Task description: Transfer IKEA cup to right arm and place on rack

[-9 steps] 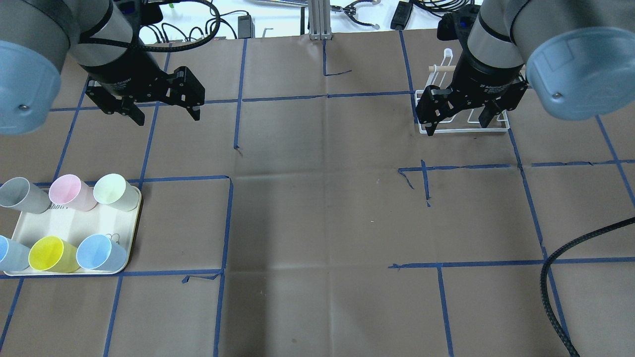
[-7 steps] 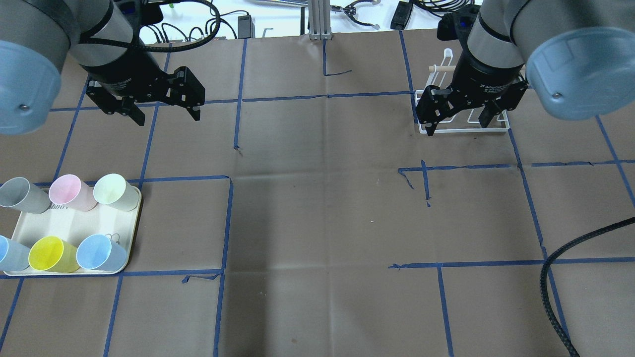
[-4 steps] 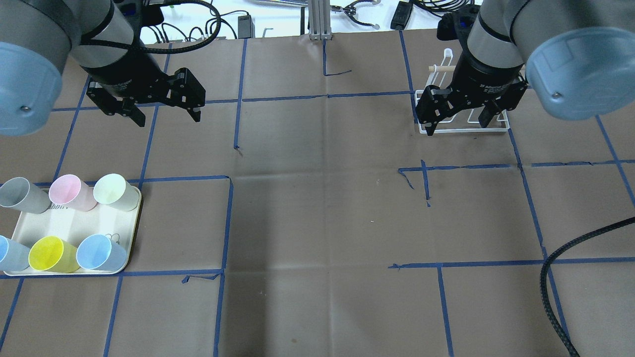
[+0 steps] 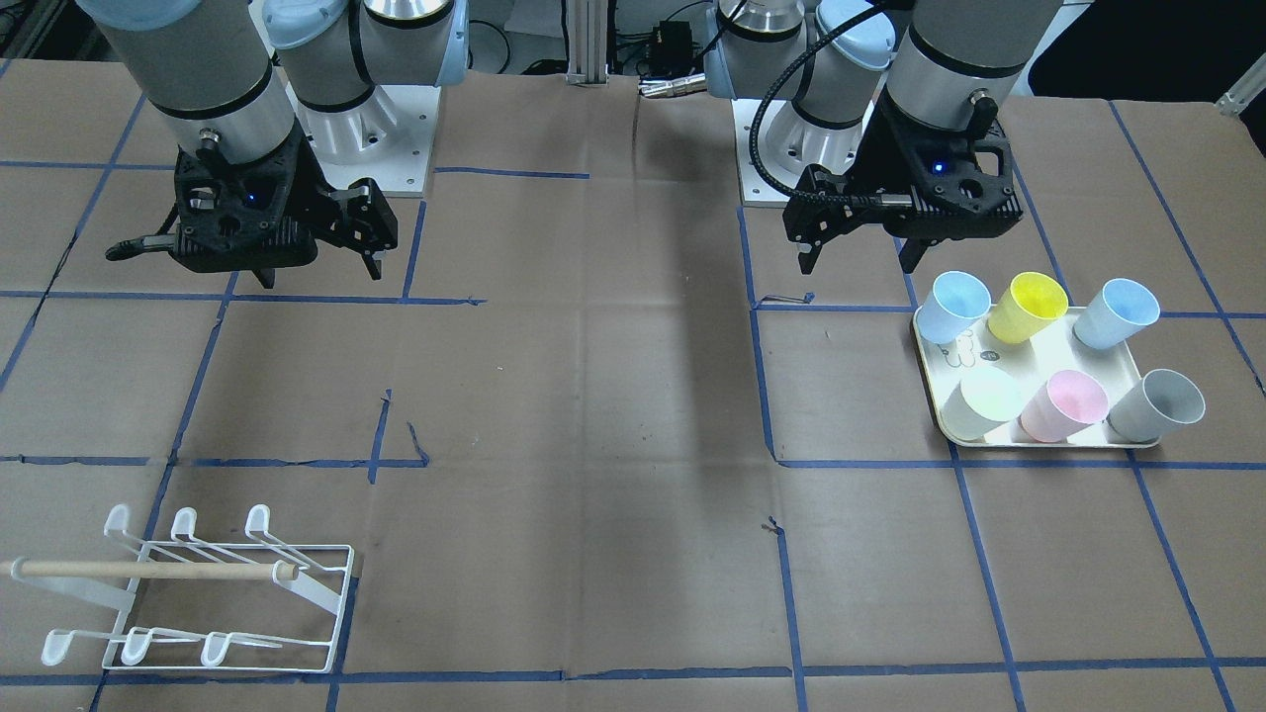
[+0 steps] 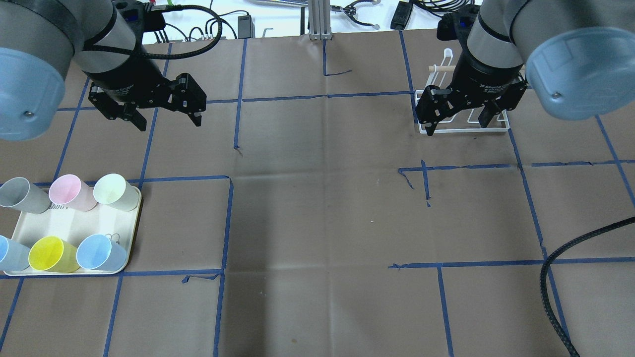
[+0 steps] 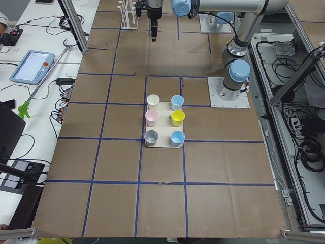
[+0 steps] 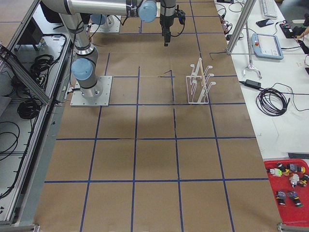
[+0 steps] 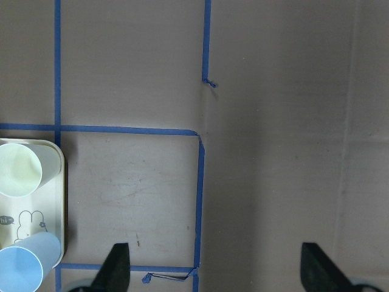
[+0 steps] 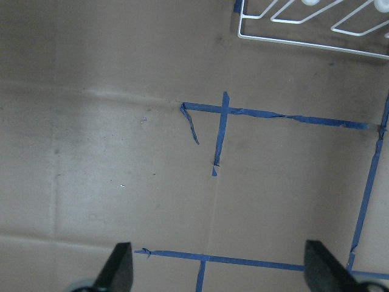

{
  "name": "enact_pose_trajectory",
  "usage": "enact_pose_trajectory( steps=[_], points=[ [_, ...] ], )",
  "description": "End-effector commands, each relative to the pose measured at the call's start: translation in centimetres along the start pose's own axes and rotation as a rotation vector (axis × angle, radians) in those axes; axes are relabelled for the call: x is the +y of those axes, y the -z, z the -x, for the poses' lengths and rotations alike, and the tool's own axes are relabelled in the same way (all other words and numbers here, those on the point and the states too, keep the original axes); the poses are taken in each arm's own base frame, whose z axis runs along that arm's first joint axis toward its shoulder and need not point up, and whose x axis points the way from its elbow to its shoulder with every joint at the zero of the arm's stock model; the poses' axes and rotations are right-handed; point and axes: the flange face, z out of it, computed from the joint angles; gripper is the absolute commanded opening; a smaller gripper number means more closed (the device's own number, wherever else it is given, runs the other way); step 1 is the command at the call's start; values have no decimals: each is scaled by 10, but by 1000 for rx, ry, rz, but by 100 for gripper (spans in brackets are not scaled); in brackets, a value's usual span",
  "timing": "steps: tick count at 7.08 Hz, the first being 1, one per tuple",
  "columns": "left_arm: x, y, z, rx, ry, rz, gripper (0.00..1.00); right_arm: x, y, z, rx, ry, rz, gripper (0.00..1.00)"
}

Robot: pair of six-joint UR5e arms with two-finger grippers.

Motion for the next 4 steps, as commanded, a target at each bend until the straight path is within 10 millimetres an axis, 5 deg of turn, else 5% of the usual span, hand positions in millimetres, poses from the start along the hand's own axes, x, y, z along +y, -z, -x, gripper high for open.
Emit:
enact_pose_trajectory(
  steps=[1, 4],
  points=[
    [4, -2, 0, -1, -7, 5, 100, 0, 0, 0, 3, 0, 1, 100],
    [11, -11, 6, -5, -43, 18, 100, 0, -1, 0, 1, 0, 1, 100]
  ],
)
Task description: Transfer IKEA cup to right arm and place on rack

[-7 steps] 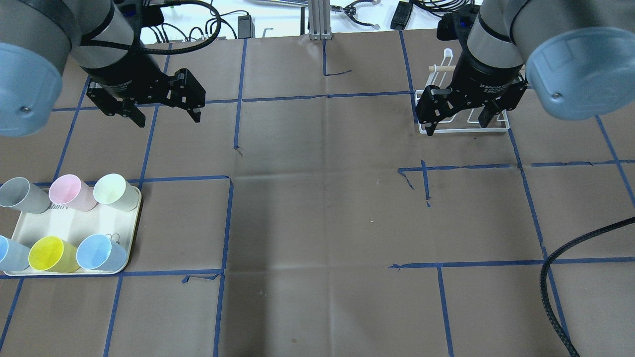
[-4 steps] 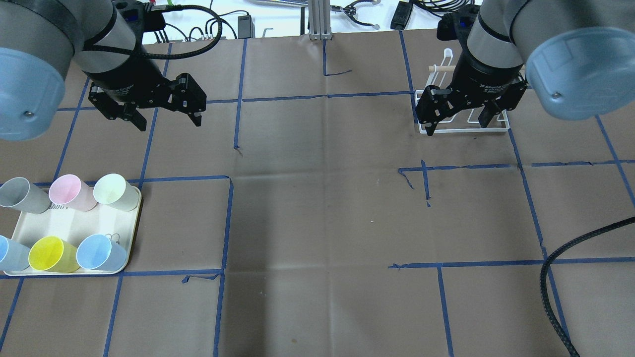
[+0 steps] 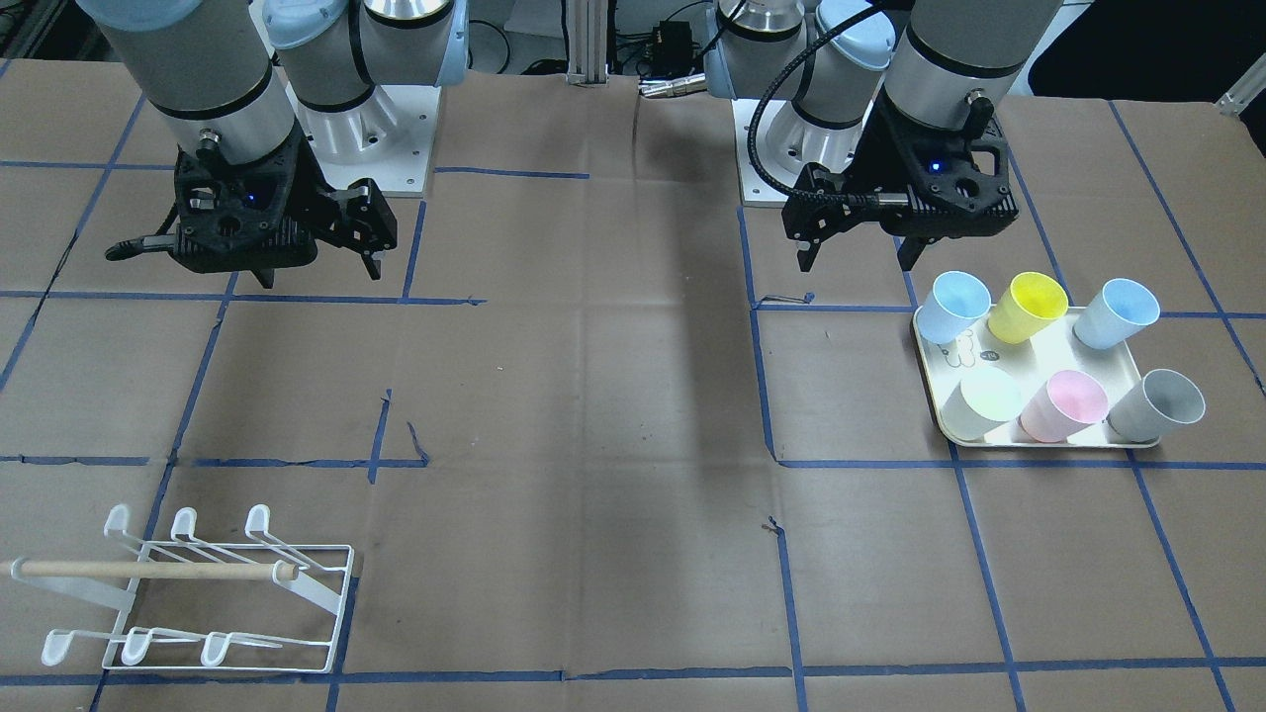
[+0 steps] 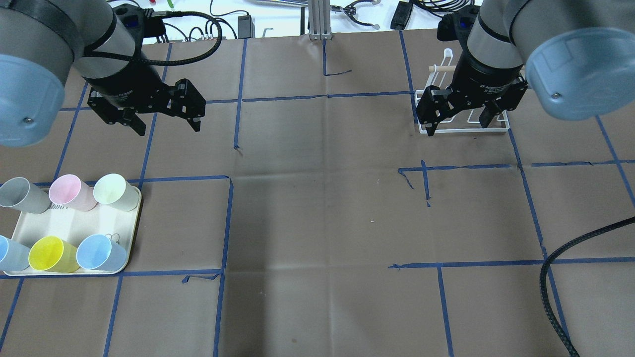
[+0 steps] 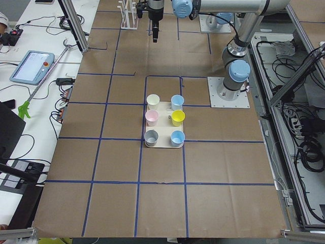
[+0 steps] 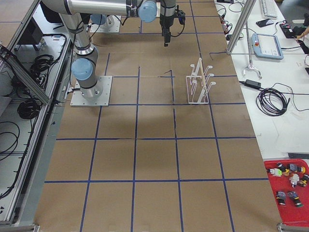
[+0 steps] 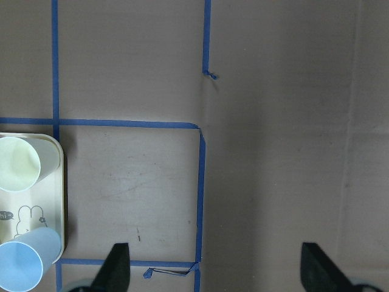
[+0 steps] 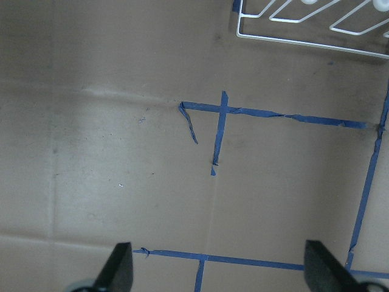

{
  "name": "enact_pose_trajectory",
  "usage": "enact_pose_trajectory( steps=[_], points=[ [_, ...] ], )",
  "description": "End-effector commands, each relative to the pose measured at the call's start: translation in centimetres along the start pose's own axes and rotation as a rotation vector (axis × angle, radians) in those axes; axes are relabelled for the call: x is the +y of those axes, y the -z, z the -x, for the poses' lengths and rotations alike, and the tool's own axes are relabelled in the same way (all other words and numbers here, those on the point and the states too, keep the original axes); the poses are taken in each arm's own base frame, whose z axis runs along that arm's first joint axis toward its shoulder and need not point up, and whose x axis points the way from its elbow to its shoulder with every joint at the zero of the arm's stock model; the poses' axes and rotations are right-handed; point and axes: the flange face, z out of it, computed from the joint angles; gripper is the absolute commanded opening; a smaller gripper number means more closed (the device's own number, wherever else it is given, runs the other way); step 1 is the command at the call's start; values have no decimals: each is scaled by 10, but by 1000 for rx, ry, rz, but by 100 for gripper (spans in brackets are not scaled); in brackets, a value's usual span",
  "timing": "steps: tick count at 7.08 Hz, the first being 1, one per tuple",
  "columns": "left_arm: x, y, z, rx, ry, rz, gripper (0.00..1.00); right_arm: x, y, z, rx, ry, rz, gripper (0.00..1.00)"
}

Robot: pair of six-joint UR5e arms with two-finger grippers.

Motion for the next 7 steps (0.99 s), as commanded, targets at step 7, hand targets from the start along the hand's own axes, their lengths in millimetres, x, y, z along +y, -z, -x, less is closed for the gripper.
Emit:
enact_pose_trajectory(
  steps=[7],
  points=[
    [2, -51, 185, 0, -24, 49, 99, -3, -2, 0, 0, 0, 5, 100]
  ],
)
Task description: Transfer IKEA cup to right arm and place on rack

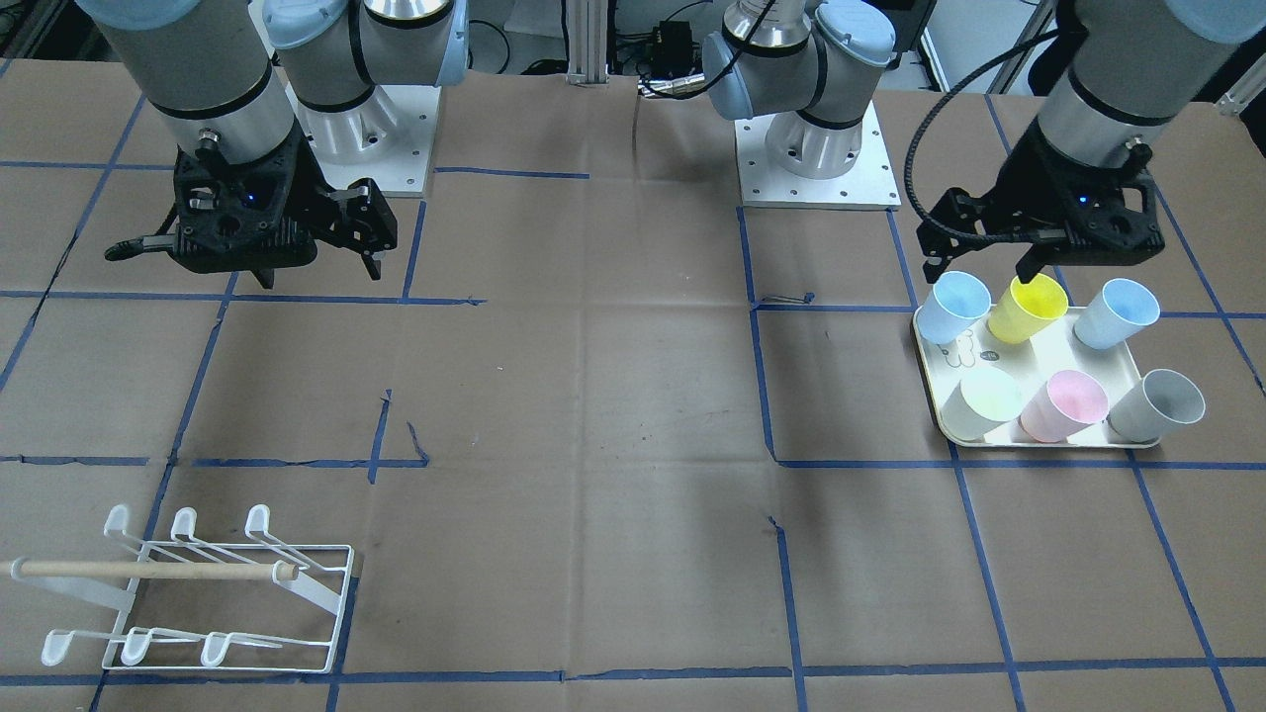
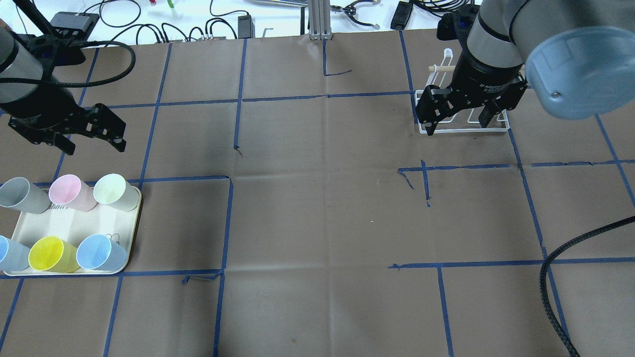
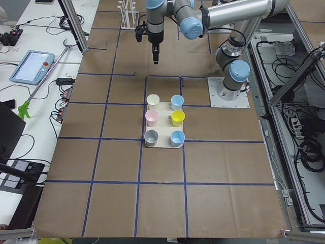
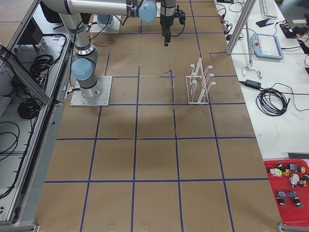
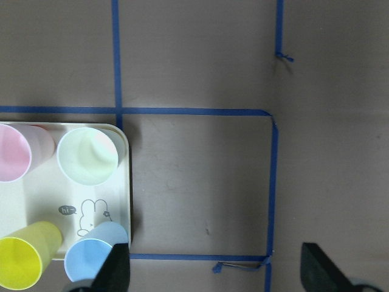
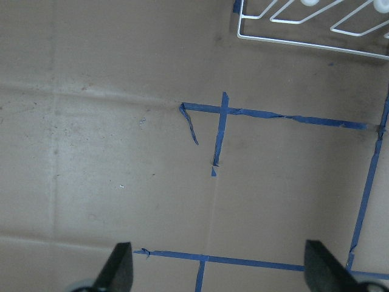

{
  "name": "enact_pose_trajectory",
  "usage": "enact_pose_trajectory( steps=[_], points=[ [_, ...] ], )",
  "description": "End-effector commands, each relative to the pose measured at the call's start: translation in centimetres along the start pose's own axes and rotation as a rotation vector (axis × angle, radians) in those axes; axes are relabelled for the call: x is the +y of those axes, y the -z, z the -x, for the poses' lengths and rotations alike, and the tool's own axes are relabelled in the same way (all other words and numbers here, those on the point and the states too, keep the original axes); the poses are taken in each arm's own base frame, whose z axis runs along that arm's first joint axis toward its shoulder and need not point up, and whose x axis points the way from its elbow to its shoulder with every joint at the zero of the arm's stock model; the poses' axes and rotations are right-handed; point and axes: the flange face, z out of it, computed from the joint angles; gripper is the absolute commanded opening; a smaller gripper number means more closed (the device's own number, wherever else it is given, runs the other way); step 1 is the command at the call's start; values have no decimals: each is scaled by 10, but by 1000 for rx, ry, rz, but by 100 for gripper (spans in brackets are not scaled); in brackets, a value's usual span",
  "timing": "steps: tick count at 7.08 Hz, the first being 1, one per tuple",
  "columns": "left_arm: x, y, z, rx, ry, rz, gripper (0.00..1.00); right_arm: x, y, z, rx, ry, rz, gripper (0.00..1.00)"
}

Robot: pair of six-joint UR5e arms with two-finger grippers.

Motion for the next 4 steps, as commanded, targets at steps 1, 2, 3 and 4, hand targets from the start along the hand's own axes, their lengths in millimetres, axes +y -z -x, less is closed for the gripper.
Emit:
enact_pose_trajectory(
  steps=[1, 2, 3, 4],
  points=[
    [-1, -29, 30, -5, -15, -9, 99, -5, -5, 0, -3, 0, 10, 100],
    [-5, -51, 34, -8, -23, -26, 99, -6, -4, -1, -1, 0, 8, 100],
    [-7, -82, 34, -8, -25, -26, 99, -6, -6, -1, 0, 0, 13, 100],
    [-7, -118, 36, -6, -23, -11, 99, -6, -6, -1, 0, 0, 11, 100]
  ],
)
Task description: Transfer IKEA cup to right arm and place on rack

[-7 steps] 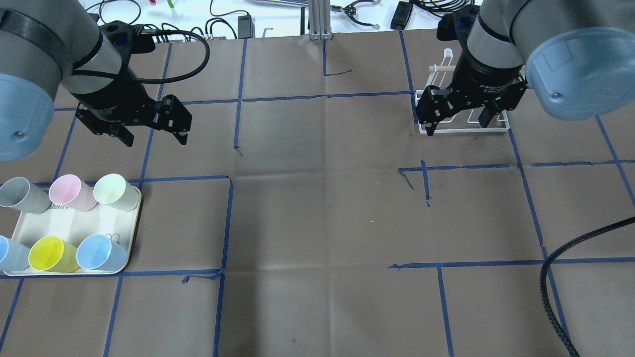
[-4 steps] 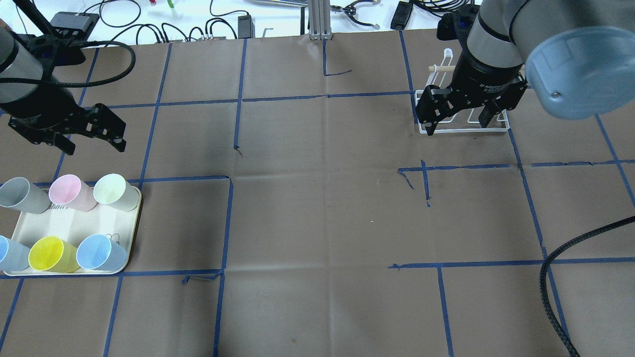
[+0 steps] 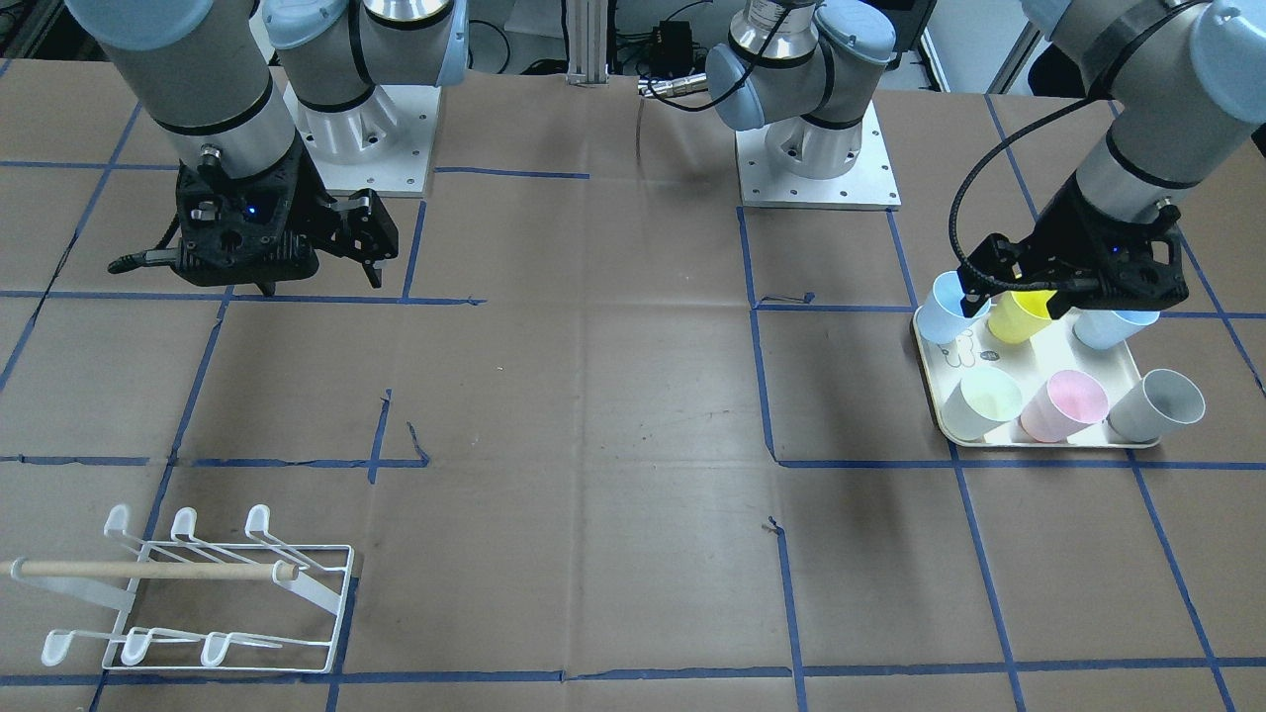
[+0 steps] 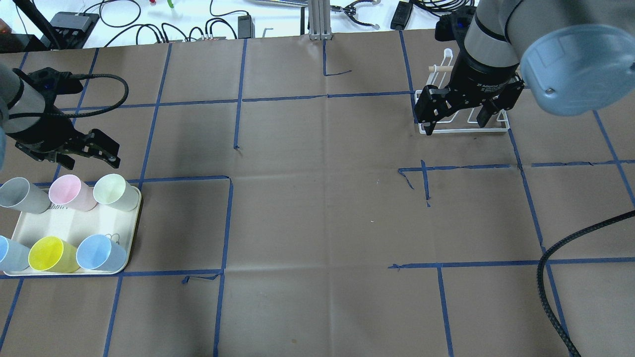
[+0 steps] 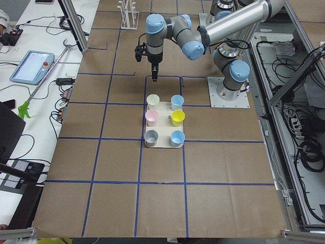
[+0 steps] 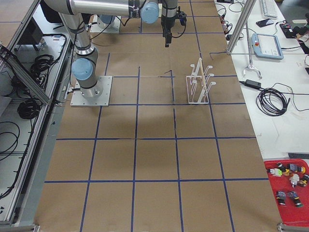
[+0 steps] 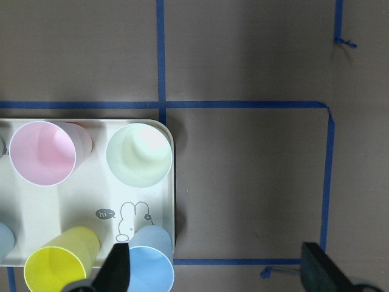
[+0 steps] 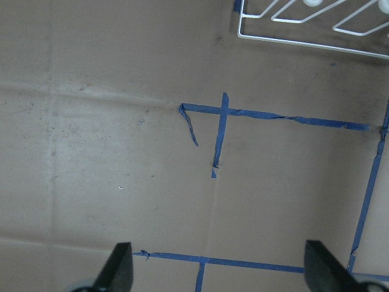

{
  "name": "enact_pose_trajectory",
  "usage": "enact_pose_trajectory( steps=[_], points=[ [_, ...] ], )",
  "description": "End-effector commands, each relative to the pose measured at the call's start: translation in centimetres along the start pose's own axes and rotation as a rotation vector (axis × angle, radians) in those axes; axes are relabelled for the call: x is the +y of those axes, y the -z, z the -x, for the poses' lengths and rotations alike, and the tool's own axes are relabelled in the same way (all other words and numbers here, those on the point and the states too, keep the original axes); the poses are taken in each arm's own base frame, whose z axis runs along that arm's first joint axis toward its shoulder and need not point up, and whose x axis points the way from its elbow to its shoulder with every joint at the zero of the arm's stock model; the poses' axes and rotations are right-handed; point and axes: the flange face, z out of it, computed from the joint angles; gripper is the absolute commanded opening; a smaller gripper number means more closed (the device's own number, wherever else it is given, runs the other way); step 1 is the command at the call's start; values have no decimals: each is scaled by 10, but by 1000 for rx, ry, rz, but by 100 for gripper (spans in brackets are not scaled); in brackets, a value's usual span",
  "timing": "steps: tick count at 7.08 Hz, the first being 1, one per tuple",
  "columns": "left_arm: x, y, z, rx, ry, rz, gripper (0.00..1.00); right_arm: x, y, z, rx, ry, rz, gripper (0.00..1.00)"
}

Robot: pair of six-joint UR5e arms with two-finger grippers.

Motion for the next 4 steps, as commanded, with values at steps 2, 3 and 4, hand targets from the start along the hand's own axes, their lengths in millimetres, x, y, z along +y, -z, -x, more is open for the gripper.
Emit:
enact_pose_trajectory(
  steps=[2, 3, 4],
  points=[
    [-8, -84, 8, 1, 2, 16, 99, -3, -3, -2, 1, -3, 6, 100],
    [-12, -108, 18, 16, 18, 50, 99, -3, -5, -2, 3, -3, 10, 100],
    [-15, -122, 20, 23, 18, 68, 99, -3, -4, -2, 3, -3, 8, 100]
  ],
)
